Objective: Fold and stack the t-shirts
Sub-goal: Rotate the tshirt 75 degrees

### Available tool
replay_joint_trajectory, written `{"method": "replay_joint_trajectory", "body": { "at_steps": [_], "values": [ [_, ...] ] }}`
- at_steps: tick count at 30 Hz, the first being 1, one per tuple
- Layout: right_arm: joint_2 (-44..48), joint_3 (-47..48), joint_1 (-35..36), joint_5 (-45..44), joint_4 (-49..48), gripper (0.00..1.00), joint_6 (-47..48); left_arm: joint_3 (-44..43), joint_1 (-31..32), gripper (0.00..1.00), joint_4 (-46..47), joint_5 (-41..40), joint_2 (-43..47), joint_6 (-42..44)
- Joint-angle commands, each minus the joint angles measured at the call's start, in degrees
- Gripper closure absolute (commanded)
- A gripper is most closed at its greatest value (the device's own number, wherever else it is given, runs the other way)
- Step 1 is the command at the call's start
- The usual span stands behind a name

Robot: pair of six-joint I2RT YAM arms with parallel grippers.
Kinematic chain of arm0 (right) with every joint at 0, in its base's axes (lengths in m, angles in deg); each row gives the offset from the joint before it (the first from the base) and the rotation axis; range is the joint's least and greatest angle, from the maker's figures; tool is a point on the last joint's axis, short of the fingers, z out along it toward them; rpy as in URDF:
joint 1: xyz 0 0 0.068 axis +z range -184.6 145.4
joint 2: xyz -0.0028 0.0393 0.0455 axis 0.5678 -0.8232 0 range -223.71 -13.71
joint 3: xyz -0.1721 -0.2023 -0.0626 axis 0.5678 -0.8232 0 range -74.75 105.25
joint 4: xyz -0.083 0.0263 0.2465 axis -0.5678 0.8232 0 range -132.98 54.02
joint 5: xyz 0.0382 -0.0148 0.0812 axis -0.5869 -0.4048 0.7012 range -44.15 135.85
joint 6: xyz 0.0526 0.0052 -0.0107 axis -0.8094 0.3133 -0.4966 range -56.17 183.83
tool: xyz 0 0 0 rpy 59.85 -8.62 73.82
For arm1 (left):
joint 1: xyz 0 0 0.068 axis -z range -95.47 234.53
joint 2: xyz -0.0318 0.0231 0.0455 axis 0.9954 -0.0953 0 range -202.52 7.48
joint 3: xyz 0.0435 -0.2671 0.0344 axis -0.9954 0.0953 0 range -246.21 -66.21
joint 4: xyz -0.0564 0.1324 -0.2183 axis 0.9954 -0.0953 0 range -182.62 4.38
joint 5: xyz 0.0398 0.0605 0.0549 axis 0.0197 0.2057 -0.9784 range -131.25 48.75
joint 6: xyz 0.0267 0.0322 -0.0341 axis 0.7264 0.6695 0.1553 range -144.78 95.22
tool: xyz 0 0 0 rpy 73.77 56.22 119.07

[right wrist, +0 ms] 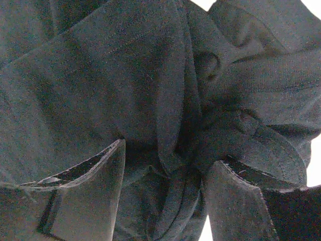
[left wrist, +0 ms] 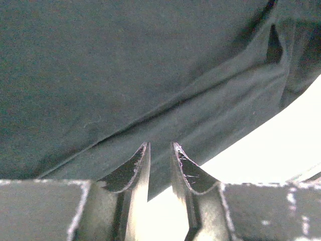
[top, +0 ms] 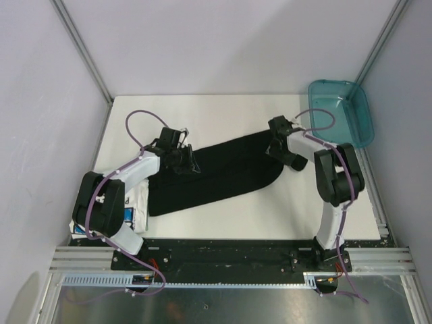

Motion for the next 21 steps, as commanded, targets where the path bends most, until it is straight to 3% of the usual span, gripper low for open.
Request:
{"method": "replay_joint_trajectory", "body": {
  "at_steps": [1,14,21],
  "values": [
    [-11.0,10.84,-0.87,5.15,0.61,0.37,9.69,0.49,-0.23,0.73,-1.47,2.04,2.58,3.01],
    [-37.55,56.2,-6.24,0.48,14.52,0.38,30.29,1.89,0.09,0.72,-5.58,-0.99,1.46,6.78],
    [-39.42,62.47,-8.86,5.93,14.39,0.34,30.7,-0.06,2.0,0.7,-9.43,-7.92,1.39,9.66]
  ]
}}
